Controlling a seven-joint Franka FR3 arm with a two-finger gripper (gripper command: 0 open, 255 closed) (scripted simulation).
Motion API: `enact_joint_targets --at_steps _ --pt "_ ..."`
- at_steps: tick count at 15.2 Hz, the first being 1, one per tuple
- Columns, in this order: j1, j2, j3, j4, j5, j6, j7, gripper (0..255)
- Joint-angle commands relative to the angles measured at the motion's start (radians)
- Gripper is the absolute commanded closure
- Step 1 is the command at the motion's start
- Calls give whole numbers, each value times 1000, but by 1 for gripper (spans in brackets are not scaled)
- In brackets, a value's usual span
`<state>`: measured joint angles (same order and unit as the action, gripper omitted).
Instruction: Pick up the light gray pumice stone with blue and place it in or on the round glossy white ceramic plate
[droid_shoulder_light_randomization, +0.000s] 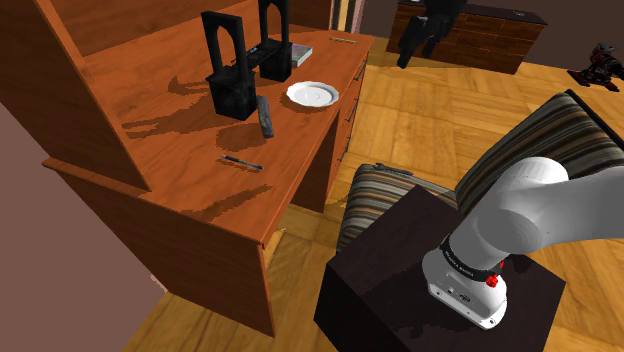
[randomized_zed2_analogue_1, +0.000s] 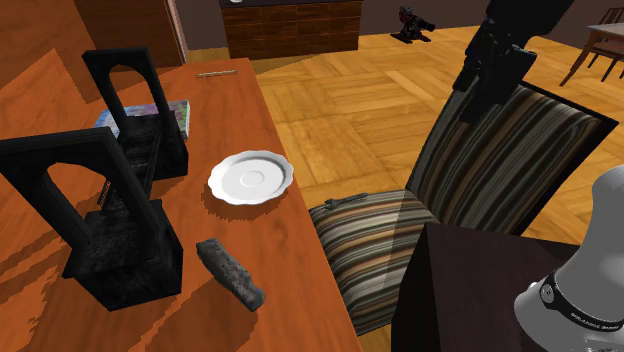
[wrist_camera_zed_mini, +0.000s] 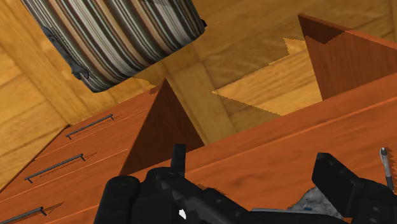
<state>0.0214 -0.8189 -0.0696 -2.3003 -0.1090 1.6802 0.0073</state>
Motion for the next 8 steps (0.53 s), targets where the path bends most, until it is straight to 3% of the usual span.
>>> enact_joint_targets --at_steps 1,8 --pt "0 0 0 0 0 0 0 0" --pt "1 164 132 1 36 148 209 0"
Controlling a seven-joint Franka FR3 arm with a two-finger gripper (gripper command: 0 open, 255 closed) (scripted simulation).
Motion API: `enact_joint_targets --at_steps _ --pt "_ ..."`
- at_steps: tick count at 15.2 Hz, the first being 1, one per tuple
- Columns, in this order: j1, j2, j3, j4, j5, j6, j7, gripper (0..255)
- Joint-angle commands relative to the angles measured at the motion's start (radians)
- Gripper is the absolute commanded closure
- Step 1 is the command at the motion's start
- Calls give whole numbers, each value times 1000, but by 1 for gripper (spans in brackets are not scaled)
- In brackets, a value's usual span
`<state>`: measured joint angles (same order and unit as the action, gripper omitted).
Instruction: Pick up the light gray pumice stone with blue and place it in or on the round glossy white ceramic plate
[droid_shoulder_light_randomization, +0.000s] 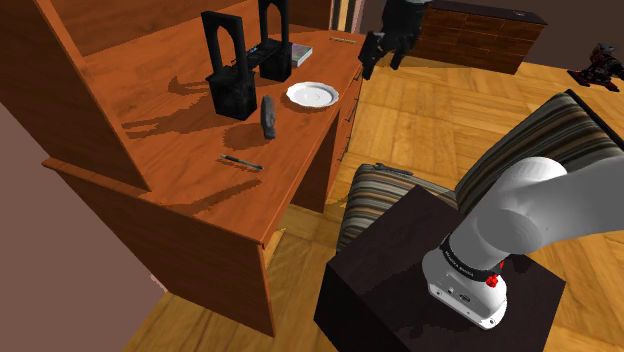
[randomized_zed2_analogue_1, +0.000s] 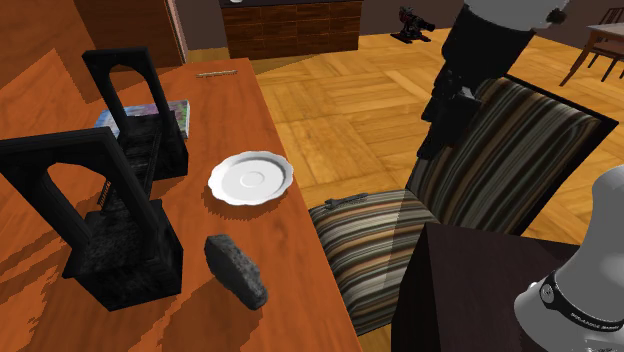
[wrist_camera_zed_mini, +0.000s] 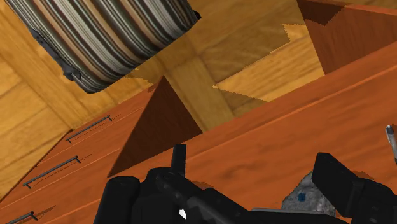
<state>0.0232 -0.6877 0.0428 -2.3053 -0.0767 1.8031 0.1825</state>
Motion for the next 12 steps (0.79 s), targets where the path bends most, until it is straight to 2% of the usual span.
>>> enact_joint_targets --at_steps 1,7,12 --pt "-2 61 38 13 6 44 63 0" --pt "-14 256 142 89 -8 145 245 0" --pt "-27 442 218 198 -58 198 403 0"
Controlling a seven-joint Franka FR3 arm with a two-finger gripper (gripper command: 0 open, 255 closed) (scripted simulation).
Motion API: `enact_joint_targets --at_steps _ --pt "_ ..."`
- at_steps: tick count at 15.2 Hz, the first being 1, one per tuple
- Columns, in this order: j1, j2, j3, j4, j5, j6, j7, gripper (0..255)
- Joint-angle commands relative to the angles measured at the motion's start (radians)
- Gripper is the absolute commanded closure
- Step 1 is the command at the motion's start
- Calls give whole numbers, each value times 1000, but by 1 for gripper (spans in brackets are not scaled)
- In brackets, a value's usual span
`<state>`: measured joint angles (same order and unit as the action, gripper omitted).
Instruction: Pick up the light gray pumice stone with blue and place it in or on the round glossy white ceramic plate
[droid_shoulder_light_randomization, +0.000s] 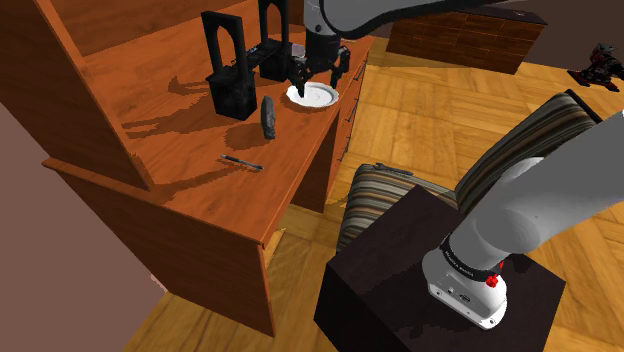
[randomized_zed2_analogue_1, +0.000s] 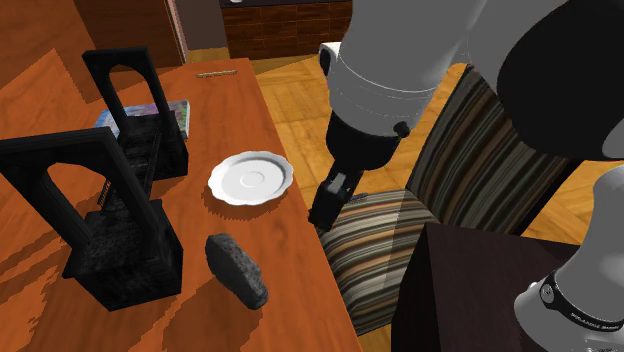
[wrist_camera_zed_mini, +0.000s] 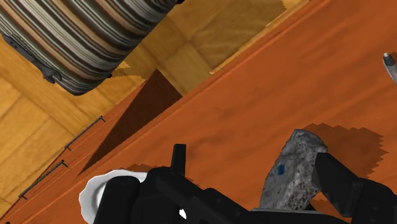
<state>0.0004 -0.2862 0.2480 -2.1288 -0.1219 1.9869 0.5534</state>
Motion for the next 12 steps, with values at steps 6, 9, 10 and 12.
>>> enact_joint_targets --at_steps 6,9,10,12 --pt "2 288 73 207 -116 30 225 0" --pt "22 419 84 324 -175 16 312 0" --pt "31 463 84 367 -194 8 339 0" --pt "54 554 81 459 -230 -12 387 0"
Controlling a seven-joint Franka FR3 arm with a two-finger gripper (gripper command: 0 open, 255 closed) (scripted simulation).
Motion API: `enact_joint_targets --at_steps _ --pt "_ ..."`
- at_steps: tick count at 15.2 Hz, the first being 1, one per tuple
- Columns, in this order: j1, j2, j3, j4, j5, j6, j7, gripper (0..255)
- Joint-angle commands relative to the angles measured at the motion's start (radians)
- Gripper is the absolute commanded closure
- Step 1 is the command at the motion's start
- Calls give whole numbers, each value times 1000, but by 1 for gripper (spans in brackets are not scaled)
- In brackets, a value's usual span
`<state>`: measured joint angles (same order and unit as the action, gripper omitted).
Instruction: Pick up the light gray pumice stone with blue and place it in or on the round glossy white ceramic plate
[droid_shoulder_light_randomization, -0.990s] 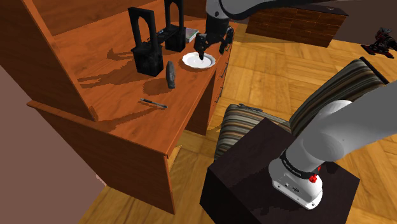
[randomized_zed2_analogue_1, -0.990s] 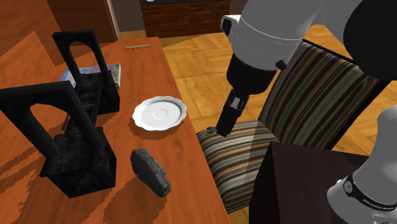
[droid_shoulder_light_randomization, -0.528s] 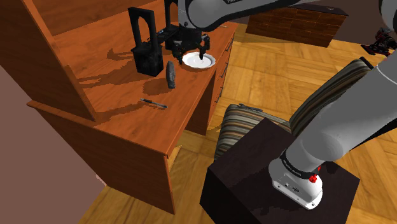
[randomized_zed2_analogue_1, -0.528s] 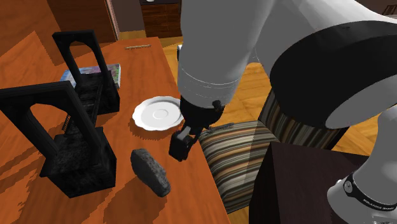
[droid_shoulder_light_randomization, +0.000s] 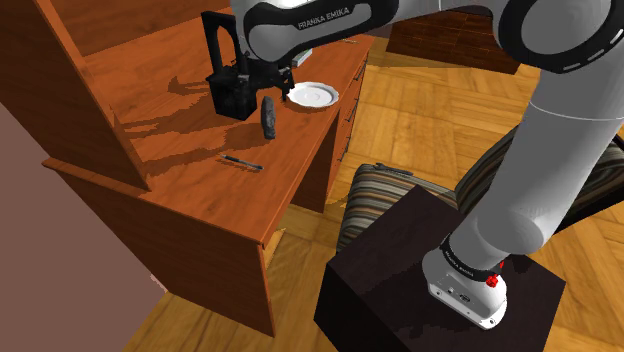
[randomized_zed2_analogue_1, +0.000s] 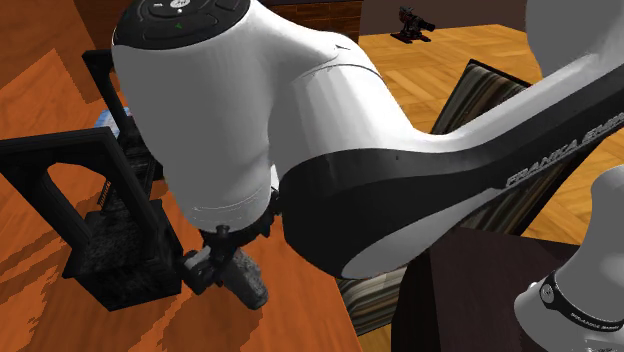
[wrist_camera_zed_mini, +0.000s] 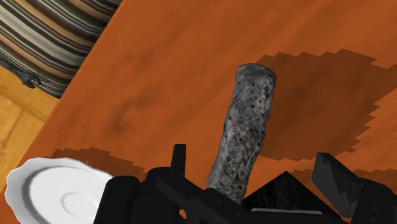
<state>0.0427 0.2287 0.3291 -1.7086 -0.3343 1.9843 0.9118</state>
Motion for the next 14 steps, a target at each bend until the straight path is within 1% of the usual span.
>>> enact_joint_targets --at_steps 1,2,9,14 --pt "24 85 -4 89 -33 -21 49 0" --pt "27 91 -5 96 -35 -23 52 0" --pt "18 124 -18 45 -55 60 65 0" --pt "18 124 -18 45 -55 60 65 0"
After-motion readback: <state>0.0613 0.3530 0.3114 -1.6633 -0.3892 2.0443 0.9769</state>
